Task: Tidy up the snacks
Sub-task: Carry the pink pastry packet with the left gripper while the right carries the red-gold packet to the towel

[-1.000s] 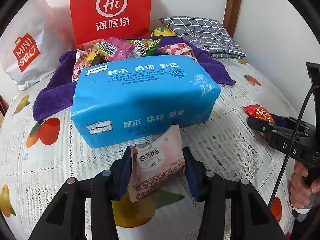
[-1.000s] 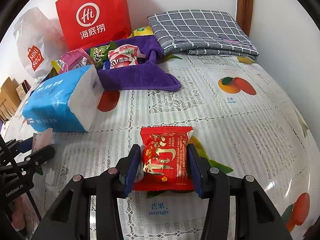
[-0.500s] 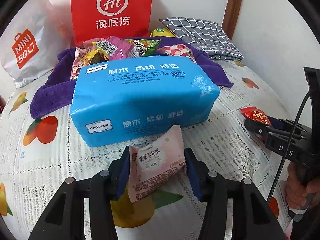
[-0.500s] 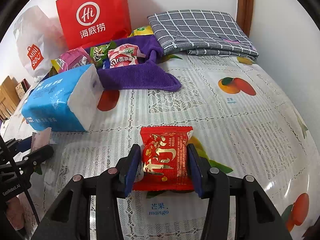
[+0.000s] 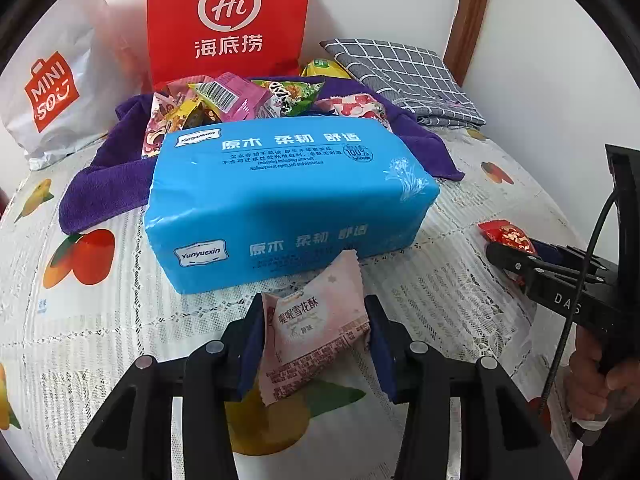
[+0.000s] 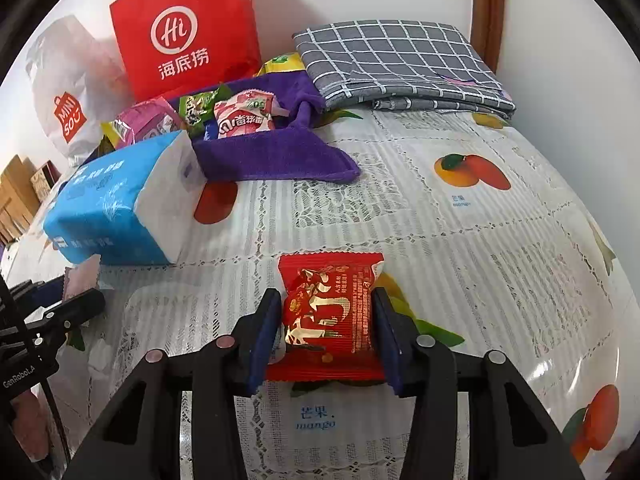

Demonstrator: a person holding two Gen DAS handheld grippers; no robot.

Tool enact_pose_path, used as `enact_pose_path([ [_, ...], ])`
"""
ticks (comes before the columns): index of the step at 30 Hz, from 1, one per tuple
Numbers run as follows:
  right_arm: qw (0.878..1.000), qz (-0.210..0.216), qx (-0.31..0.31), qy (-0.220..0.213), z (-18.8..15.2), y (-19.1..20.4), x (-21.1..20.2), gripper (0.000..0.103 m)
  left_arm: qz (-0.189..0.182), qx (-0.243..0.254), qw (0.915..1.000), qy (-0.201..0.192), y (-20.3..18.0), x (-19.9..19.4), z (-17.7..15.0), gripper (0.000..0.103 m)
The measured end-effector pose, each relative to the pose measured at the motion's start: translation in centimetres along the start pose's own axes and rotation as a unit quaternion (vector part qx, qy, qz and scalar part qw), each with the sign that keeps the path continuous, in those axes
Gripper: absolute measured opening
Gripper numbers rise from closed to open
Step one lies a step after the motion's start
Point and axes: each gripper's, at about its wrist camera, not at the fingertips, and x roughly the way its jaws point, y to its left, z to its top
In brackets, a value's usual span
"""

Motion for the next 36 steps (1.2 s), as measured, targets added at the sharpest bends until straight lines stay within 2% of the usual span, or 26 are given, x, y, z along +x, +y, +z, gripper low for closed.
enact_pose_path([
  [4, 1.000, 0.007, 0.008, -0.005, 0.0, -0.4, -0.3, 0.042, 0.001, -0.002, 1.0000, -0.002, 0.2, -0.7, -0.2, 0.044],
  [7, 1.000, -0.012, -0.011, -0.010, -0.1, 0.0, -1.1, 0.041, 0.004, -0.004, 0.9999, -0.010, 0.5, -2.0, -0.4, 0.044],
  [14, 0.999, 0.025, -0.020, -0.029, 0.6, 1.3, -4.4, 0.041, -0.017, -0.020, 0.9995, -0.020, 1.3, -4.9, 0.1, 0.044],
  [21, 0.997, 0.058, -0.032, -0.042, 1.7, 3.6, -7.2, 0.041, -0.024, -0.029, 0.9986, -0.037, 1.7, -7.6, 1.6, 0.044],
  [25, 0.996, 0.062, -0.037, -0.050, 2.7, 4.8, -8.3, 0.041, -0.015, -0.032, 0.9985, -0.042, 2.0, -8.7, 2.8, 0.044],
  [36, 0.993, 0.075, -0.050, -0.070, 6.1, 7.5, -10.4, 0.041, -0.023, -0.048, 0.9964, -0.067, 3.7, -11.2, 6.1, 0.044],
])
